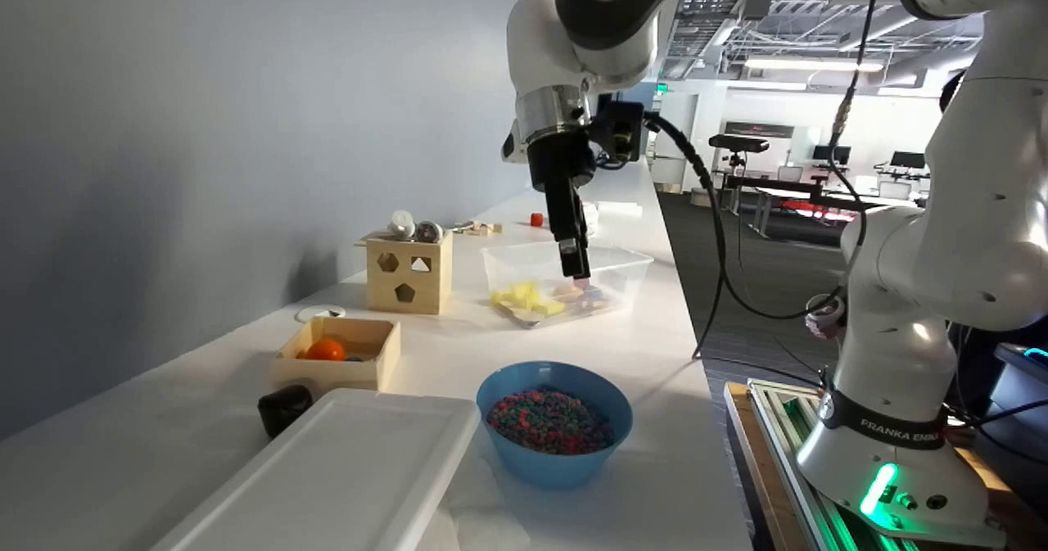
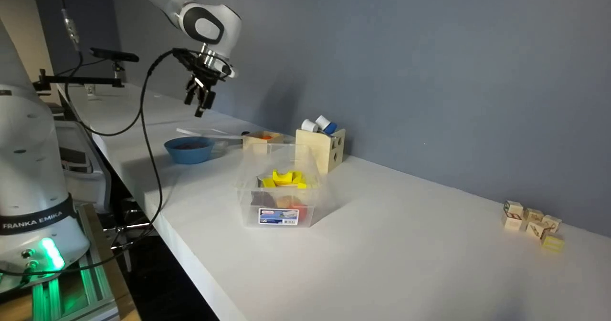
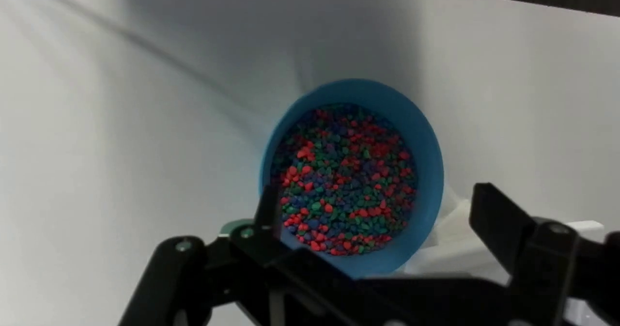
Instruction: Put the white lid on the clear container.
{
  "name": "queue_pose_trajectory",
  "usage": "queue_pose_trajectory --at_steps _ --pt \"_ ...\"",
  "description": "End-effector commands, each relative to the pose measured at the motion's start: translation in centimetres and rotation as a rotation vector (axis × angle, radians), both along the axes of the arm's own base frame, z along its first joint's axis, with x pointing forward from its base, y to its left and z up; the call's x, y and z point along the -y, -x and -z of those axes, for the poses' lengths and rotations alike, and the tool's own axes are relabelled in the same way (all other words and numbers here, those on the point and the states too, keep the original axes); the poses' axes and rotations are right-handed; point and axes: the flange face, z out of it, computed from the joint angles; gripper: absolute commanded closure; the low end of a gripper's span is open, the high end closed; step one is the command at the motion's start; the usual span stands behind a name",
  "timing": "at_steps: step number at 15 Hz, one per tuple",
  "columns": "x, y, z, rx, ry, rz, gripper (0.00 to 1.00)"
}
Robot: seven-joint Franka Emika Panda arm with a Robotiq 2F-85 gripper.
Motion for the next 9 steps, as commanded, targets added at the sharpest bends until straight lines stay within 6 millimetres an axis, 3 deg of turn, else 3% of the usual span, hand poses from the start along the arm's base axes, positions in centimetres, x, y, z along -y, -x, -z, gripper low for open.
queue_pose_trajectory --at_steps 1,4,5,9 --pt "2.2 -2.4 2.7 -0.039 0.016 0.018 0.0" --pt "2.9 -4.1 3.7 -0.052 0.112 0.16 0.0" --pt "3.1 -2.7 3.7 -0.046 0.051 0.094 0.0" --pt "3.1 -3.0 4.0 -0.052 0.058 0.1 0.0"
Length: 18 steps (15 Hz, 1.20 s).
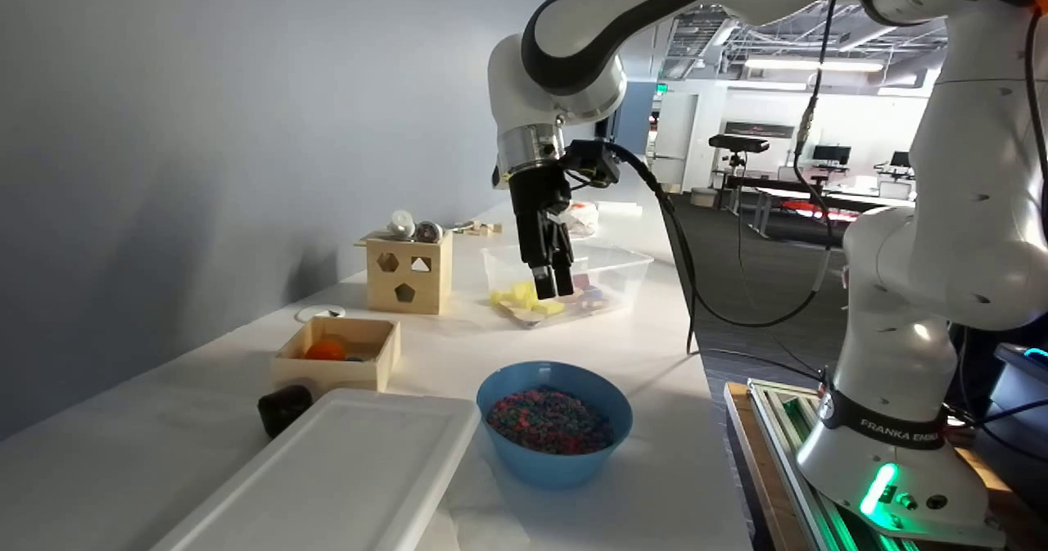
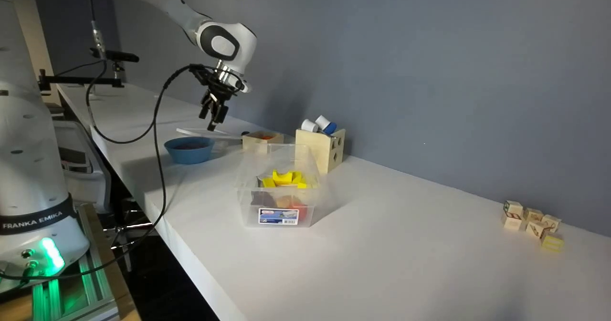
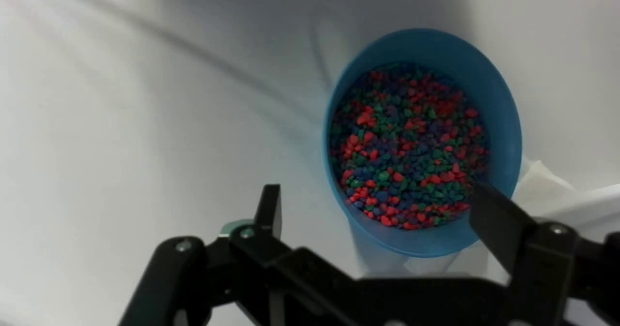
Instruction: Put the white lid on the clear container.
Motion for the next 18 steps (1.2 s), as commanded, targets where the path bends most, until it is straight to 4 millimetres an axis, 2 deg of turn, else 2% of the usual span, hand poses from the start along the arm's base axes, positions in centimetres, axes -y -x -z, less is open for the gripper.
queue_pose_trajectory --at_steps 1,7,10,12,15,16,18 --pt "0.3 -0.5 0.0 0.076 0.011 0.057 0.0" --pt "-0.7 -4.3 1.4 0.388 -0.102 0.243 0.0" --pt "-3.4 -5.7 1.9 0.486 -0.231 0.291 0.0" --pt "-5.3 -6.5 2.0 0.493 -0.346 0.292 0.0" --pt "-6.9 -5.3 4.0 0.365 -0.484 0.24 0.0" --pt "-6.6 -5.1 3.3 0.41 -0.407 0.258 0.0" --pt "-6.9 -4.8 4.2 0.369 -0.438 0.24 0.0"
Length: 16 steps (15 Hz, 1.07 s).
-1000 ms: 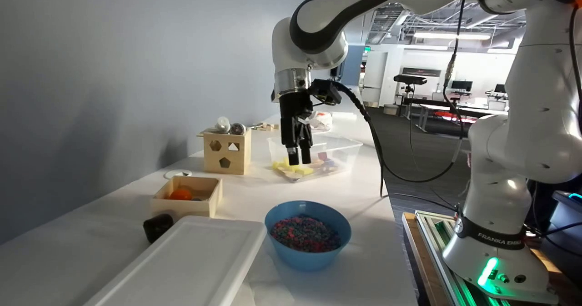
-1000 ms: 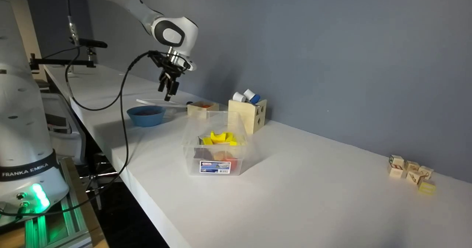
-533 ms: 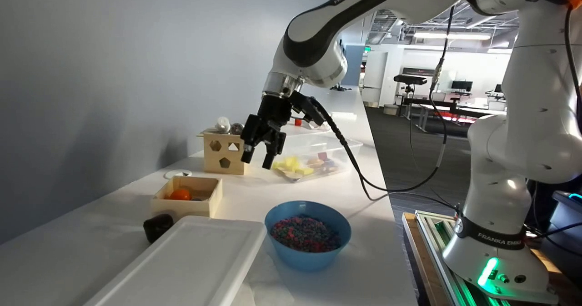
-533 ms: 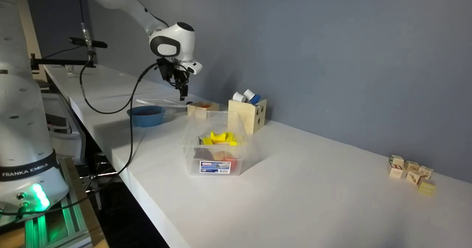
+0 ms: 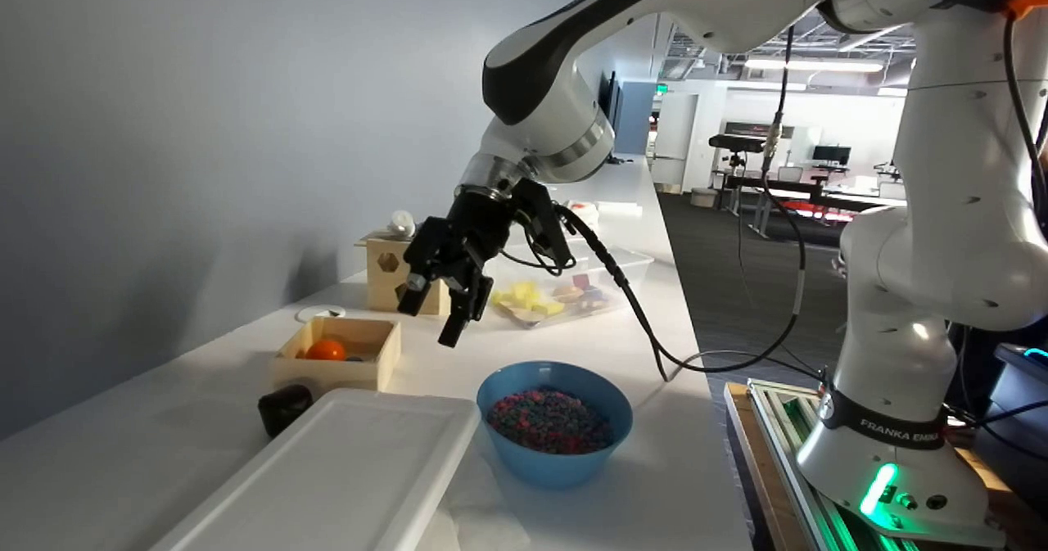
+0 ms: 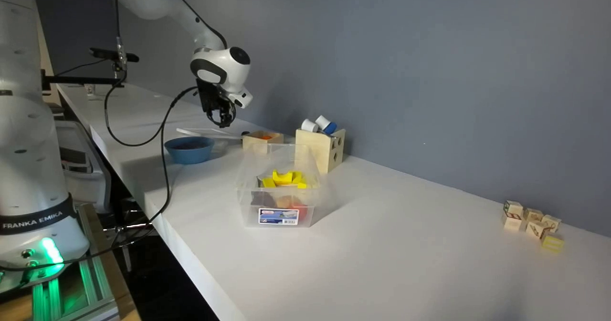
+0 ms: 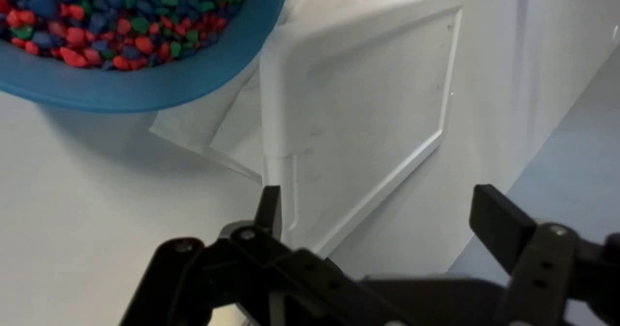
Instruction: Put the white lid on the clear container.
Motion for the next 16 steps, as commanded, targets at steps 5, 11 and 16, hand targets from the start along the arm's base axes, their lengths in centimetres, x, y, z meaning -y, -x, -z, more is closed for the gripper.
queue_pose_trajectory --at_steps 5,11,16 --pt "-1.1 -0.4 1.5 0.014 0.002 -0.025 0.0" --pt "-2.0 -1.1 5.8 0.027 0.06 0.015 0.0" --pt "-3.7 -2.2 7.7 0.067 0.018 0.06 0.28"
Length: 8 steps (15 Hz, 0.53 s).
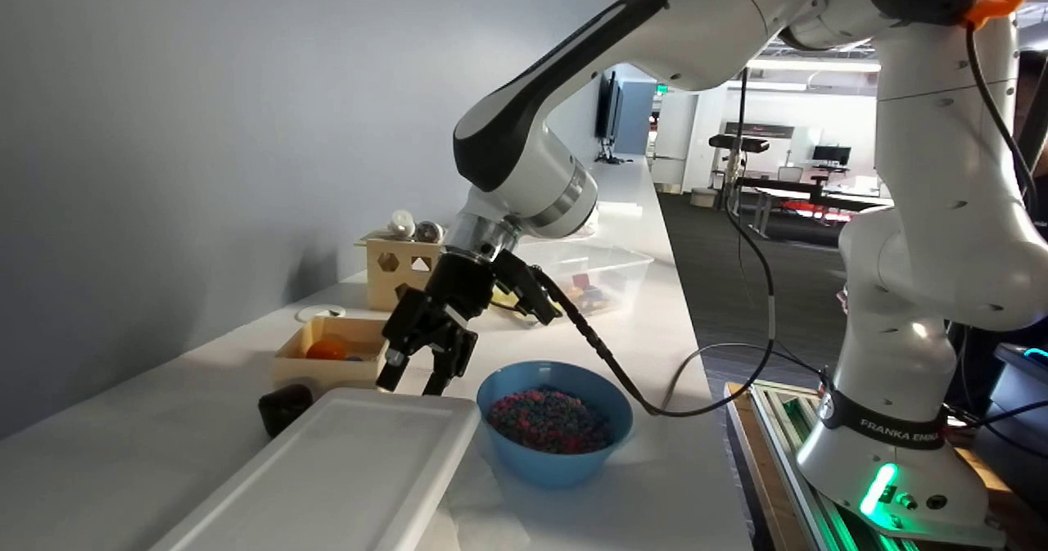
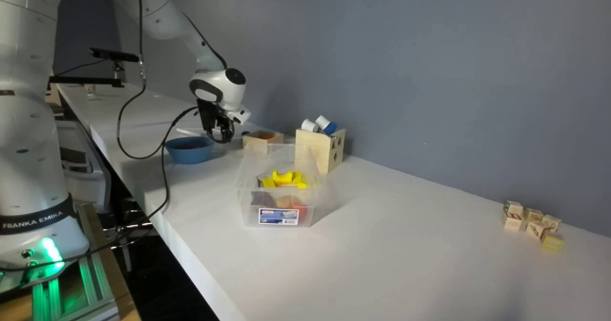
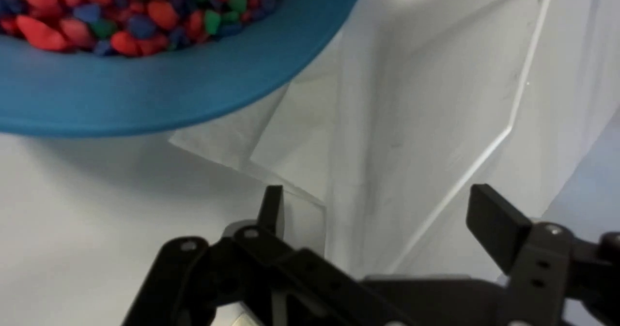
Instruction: Put the white lid on the clear container.
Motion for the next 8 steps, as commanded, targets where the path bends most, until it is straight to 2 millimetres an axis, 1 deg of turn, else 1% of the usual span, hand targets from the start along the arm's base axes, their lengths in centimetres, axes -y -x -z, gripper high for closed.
queue_pose_trajectory --at_steps 1,3,8 --pt "-1.45 -1.5 0.89 0.048 -0.038 0.03 0.34" --pt "-1.85 -1.84 1.05 0.061 -0.049 0.034 0.5" --pt "-2.09 -2.47 0.98 0.084 -0.068 0.042 0.84"
